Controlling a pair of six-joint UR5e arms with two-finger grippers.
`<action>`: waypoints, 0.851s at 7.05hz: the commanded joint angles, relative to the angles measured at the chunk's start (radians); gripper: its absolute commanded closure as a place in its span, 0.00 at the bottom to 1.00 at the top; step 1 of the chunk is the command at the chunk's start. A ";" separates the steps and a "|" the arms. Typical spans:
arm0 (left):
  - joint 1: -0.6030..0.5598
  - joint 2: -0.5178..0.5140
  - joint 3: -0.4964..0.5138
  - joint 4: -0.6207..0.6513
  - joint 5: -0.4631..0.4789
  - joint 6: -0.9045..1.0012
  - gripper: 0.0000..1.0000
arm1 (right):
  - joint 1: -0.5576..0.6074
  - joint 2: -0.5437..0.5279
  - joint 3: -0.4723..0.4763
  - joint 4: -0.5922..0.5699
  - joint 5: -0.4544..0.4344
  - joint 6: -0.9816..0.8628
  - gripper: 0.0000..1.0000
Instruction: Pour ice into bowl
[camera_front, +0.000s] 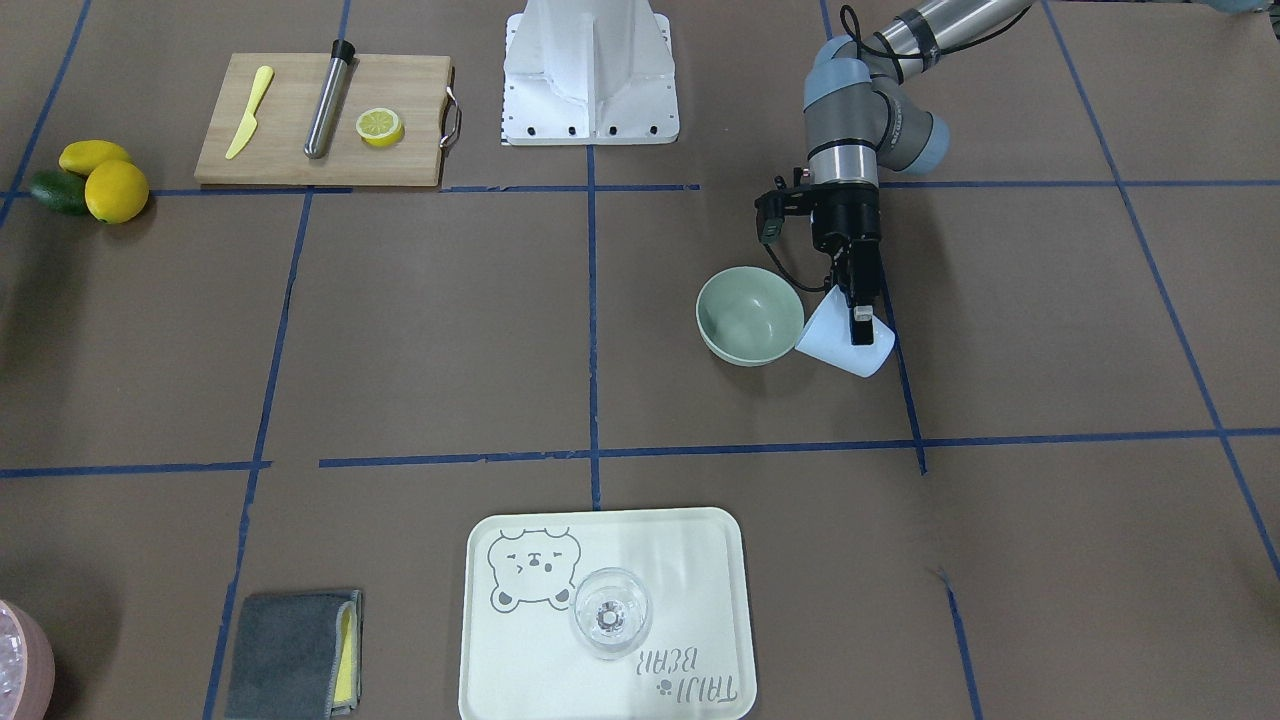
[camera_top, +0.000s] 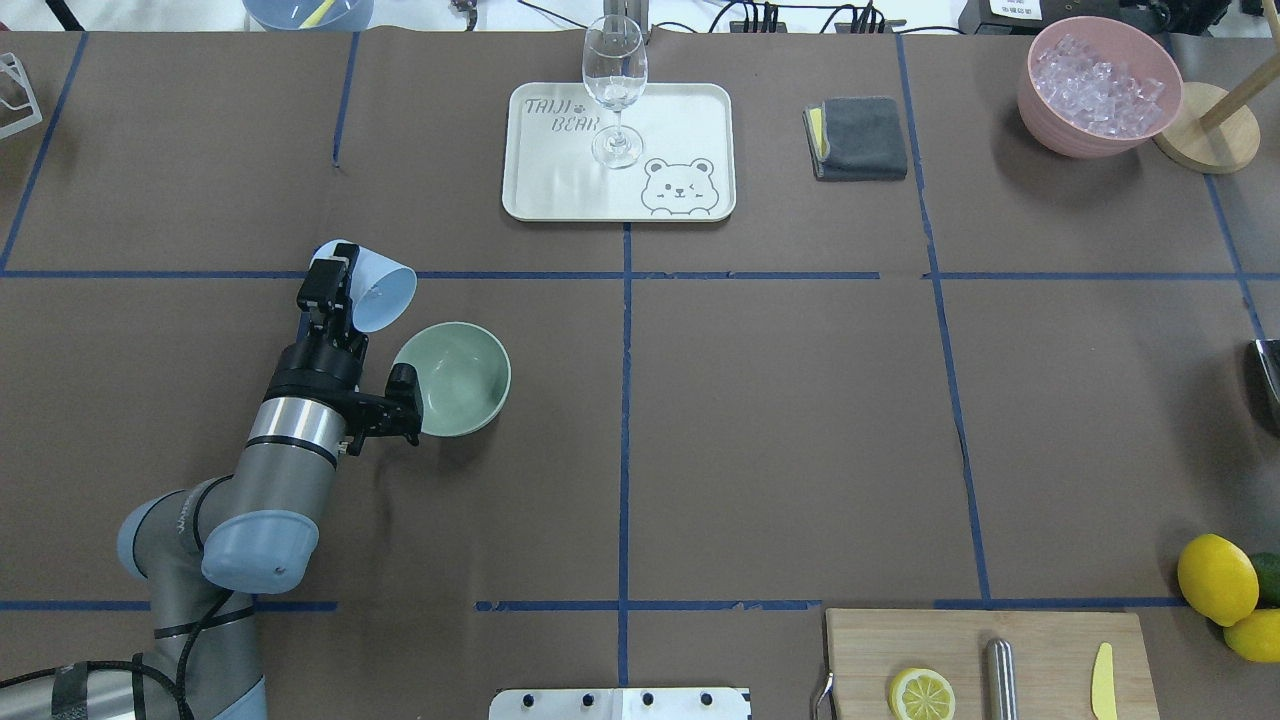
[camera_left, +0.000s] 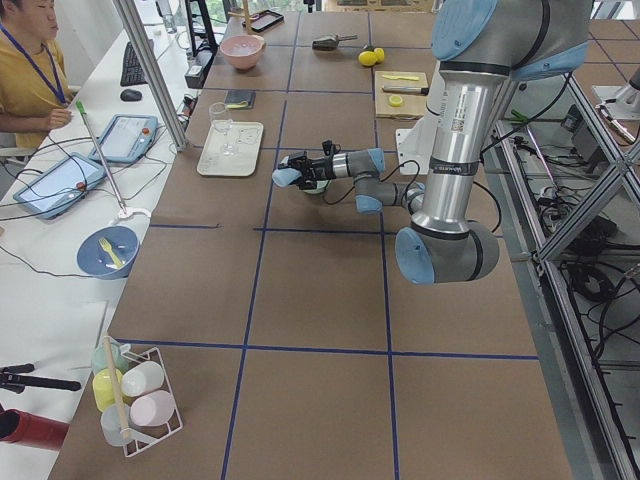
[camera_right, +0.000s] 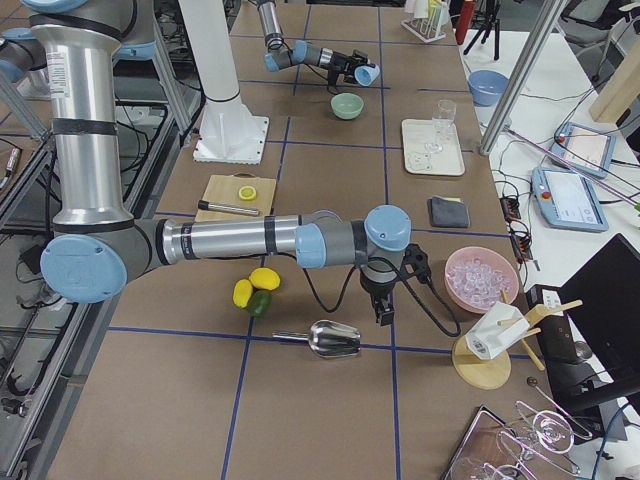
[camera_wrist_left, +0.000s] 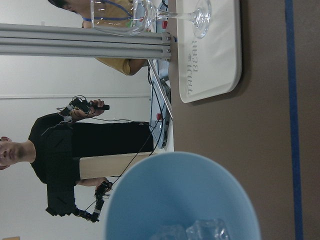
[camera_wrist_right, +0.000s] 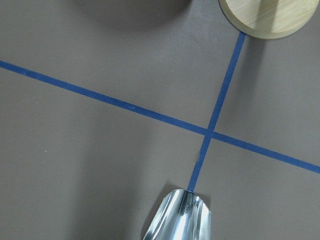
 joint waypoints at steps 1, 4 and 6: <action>0.027 -0.001 0.005 0.000 0.025 0.099 1.00 | 0.002 -0.004 0.000 0.000 0.000 0.000 0.00; 0.031 -0.005 -0.012 -0.008 0.029 0.260 1.00 | 0.007 -0.013 0.001 0.000 0.002 -0.002 0.00; 0.034 -0.015 -0.010 -0.003 0.029 0.338 1.00 | 0.010 -0.021 0.001 0.002 0.002 -0.002 0.00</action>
